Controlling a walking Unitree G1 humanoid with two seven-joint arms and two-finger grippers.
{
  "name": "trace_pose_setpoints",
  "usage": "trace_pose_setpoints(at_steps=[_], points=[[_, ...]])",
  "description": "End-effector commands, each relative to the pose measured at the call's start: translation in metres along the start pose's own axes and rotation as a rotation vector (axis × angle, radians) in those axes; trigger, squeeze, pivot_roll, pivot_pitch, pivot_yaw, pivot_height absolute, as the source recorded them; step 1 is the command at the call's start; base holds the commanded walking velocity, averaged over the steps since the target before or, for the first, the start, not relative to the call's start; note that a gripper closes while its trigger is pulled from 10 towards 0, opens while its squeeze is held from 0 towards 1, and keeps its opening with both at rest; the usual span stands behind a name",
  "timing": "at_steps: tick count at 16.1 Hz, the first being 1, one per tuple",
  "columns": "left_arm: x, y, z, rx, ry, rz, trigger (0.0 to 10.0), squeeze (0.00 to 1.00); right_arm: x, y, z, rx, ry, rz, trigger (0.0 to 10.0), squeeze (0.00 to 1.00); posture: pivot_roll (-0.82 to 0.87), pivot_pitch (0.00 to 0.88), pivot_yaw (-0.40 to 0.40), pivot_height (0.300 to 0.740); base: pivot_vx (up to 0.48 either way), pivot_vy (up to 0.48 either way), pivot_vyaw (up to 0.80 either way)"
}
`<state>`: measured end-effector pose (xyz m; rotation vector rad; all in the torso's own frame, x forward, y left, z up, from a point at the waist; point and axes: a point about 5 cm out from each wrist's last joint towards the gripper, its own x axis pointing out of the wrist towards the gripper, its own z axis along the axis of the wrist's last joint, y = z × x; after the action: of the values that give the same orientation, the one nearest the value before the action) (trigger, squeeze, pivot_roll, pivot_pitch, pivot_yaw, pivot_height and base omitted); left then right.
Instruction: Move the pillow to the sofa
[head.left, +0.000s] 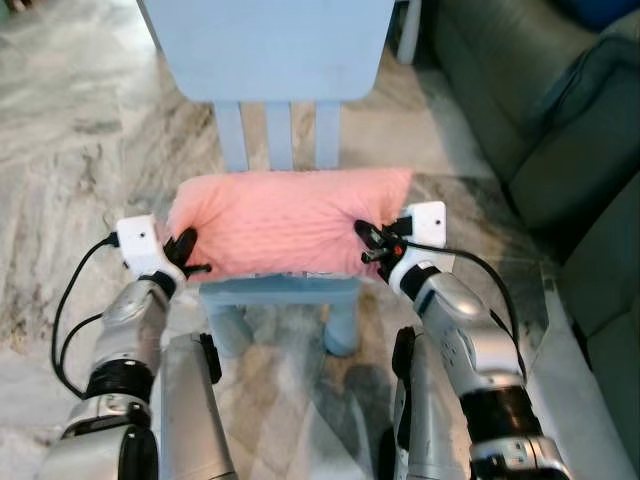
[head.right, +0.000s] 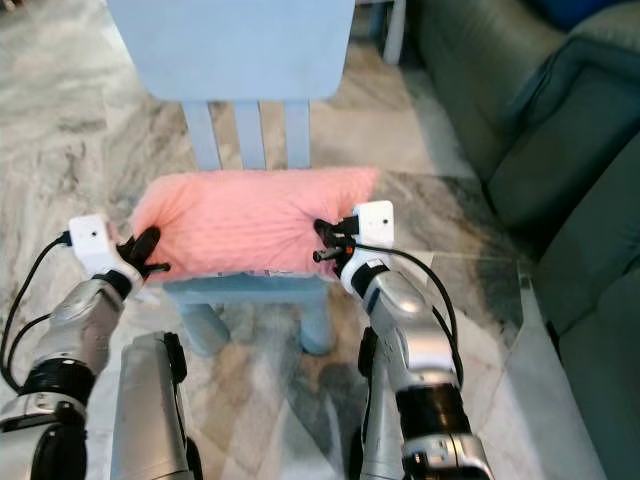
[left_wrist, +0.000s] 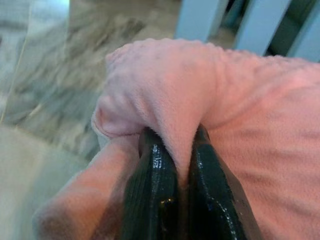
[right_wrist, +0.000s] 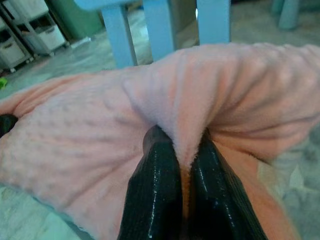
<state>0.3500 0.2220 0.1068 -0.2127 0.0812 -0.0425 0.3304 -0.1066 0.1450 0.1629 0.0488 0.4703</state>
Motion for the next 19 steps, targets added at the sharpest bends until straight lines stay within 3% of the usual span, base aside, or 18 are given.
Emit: trace_pose_setpoints(at_steps=[1,4,5,6,7,8,9,12,14,17,19], points=[[-0.002,-0.009,0.012,0.045,-0.083,-0.011,0.0,0.00,-0.006,0.003,0.009,-0.050,-0.033,-0.002,0.0,0.00,-0.03,0.000,0.010,0.403,0.000,0.000,0.00],[-0.003,-0.022,0.019,0.069,-0.141,-0.021,0.0,0.00,-0.016,0.002,0.011,-0.066,-0.044,-0.026,0.0,0.00,-0.04,0.000,0.016,0.403,0.000,0.000,0.00],[-0.008,-0.027,0.022,0.067,-0.169,-0.010,0.0,0.00,-0.025,0.002,0.014,-0.086,-0.058,-0.056,7.7,0.00,-0.05,0.000,0.018,0.403,0.000,0.000,0.00],[-0.012,-0.028,0.022,0.070,-0.178,0.013,0.0,0.00,-0.030,0.002,0.015,-0.102,-0.060,-0.076,10.0,0.00,-0.06,0.000,0.019,0.403,0.000,0.000,0.00],[-0.018,-0.030,0.021,0.082,-0.186,0.029,2.1,0.00,-0.036,0.001,0.015,-0.115,-0.055,-0.101,10.0,0.00,-0.06,0.000,0.022,0.403,0.000,0.000,0.00],[-0.023,-0.033,0.017,0.084,-0.179,0.033,10.0,0.00,-0.040,-0.002,0.015,-0.144,-0.051,-0.131,10.0,0.00,-0.07,0.000,0.023,0.403,0.000,0.000,0.00],[-0.032,-0.036,0.010,0.093,-0.166,0.012,10.0,0.00,-0.046,-0.006,0.014,-0.185,-0.040,-0.161,10.0,0.00,-0.07,0.000,0.026,0.403,0.000,0.000,0.00],[-0.052,-0.040,-0.002,0.146,-0.119,-0.025,10.0,0.00,-0.063,-0.013,0.017,-0.175,-0.051,-0.185,10.0,0.00,-0.07,0.000,0.036,0.403,0.000,0.000,0.00],[-0.064,-0.040,0.002,0.190,-0.124,-0.033,10.0,0.00,-0.076,-0.019,0.019,-0.183,-0.043,-0.214,10.0,0.00,-0.07,0.000,0.045,0.403,0.000,0.000,0.00],[-0.074,-0.040,0.013,0.213,-0.153,-0.069,10.0,0.00,-0.094,-0.023,0.016,-0.201,-0.015,-0.243,10.0,0.00,-0.08,0.000,0.051,0.403,0.000,0.000,0.00],[-0.076,-0.042,0.007,0.228,-0.135,-0.084,10.0,0.00,-0.099,-0.026,0.014,-0.204,0.000,-0.273,10.0,0.00,-0.08,0.000,0.053,0.403,0.000,0.000,0.00]])
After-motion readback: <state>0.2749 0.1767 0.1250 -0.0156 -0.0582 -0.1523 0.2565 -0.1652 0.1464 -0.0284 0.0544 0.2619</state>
